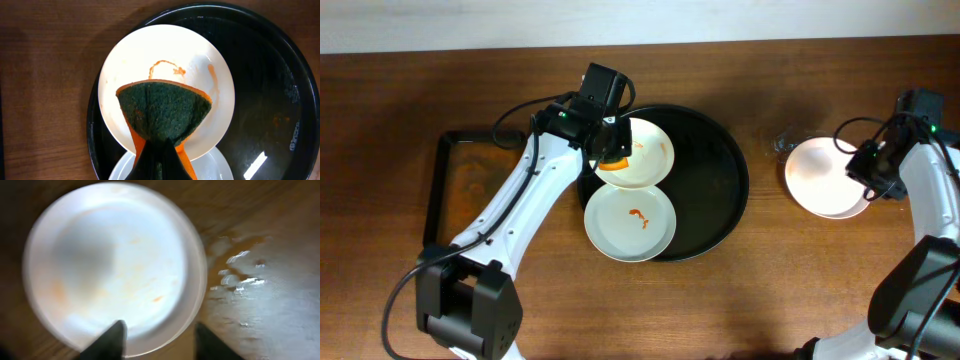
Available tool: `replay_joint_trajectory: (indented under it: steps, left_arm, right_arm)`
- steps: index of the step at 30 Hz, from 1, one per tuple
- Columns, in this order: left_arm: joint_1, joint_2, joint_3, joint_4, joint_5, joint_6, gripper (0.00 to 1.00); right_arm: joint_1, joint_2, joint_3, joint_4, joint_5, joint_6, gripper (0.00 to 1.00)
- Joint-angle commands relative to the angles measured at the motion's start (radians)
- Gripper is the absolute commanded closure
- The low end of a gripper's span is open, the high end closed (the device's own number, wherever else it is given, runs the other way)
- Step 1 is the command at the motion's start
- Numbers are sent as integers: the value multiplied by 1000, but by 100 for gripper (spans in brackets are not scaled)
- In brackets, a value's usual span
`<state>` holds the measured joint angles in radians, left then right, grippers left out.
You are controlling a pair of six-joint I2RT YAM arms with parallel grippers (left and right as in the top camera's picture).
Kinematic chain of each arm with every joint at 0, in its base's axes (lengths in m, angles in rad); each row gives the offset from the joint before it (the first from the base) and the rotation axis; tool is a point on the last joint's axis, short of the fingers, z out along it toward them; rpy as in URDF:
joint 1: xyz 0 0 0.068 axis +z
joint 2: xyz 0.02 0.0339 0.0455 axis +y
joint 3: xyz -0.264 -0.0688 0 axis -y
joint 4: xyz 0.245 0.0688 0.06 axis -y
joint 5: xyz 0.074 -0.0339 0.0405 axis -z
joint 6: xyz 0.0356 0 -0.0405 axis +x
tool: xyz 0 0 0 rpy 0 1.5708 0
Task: Clean dirty plates on tray and stack at the side
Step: 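Lift the right plate with right gripper and place it at table right, then move right gripper back and grasp the top-left plate rim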
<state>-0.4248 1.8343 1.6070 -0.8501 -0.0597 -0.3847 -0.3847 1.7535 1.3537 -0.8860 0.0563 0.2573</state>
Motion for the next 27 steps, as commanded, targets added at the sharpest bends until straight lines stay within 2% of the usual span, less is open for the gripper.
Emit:
replay_joint_trajectory:
  steps: [1, 3, 5, 8, 9, 11, 16, 18, 21, 27]
  left_arm:
    - [5, -34, 20, -1, 4, 6, 100]
    - [5, -34, 20, 0, 3, 6, 100]
    - [5, -34, 20, 5, 3, 13, 100]
    - [5, -34, 20, 22, 2, 36, 100]
    - [5, -34, 20, 29, 4, 51, 100]
    - [5, -34, 20, 47, 4, 76, 100]
    - [5, -32, 19, 110, 4, 100, 100]
    - [5, -30, 19, 129, 4, 103, 100]
    - [5, -20, 19, 146, 4, 103, 100]
    - [24, 1, 19, 147, 3, 103, 100]
  right_arm:
    - [-2, -11, 11, 0, -254, -72, 37]
    - [8, -27, 12, 4, -419, -113, 35]
    - [35, -39, 12, 5, -517, -131, 30]
    - [97, -40, 11, 4, -606, -130, 16]
    - [122, -39, 11, 6, -624, -130, 15]
    - [185, -39, 11, 26, -633, -130, 1]
    - [354, -13, 11, 121, -611, -96, 0]
    - [415, 11, 11, 147, -534, -15, 17]
    - [494, 61, 11, 200, -490, 52, 36]
    - [587, 145, 11, 274, -489, 136, 39]
